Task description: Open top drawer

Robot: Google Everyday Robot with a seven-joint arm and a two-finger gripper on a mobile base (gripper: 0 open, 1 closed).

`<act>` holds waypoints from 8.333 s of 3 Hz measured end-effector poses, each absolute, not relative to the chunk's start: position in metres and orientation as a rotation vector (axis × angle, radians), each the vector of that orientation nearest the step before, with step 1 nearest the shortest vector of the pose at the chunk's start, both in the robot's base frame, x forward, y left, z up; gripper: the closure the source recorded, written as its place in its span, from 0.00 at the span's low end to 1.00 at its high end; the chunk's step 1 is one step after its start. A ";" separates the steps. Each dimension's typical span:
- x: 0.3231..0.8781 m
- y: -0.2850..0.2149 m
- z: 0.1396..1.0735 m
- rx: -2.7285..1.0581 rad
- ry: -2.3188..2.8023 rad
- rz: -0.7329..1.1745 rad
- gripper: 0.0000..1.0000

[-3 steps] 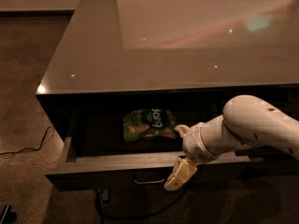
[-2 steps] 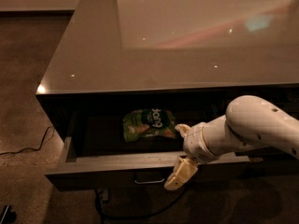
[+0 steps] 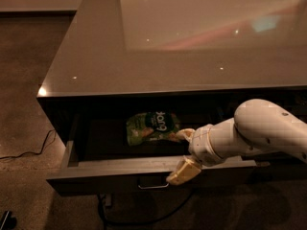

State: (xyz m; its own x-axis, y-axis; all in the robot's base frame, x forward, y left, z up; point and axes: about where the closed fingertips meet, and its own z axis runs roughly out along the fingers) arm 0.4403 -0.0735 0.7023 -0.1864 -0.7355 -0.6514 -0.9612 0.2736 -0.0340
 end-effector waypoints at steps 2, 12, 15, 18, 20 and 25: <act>0.458 -0.071 0.698 -1.484 1.988 0.539 0.65; 0.417 -0.092 0.644 -1.546 2.088 0.446 1.00; 0.457 -0.067 0.657 -1.554 1.984 0.450 1.00; 0.456 -0.082 0.636 -1.562 2.032 0.391 1.00; 0.440 -0.099 0.642 -1.552 2.069 0.333 1.00; 0.400 -0.099 0.635 -1.622 2.079 0.387 1.00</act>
Offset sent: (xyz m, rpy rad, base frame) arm 0.0301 0.0006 -0.0081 0.0420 0.0118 -0.0421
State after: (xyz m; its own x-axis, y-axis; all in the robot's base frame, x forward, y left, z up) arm 0.4001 -0.0993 0.6352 -0.1891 -0.8302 -0.5245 -0.9633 0.2604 -0.0649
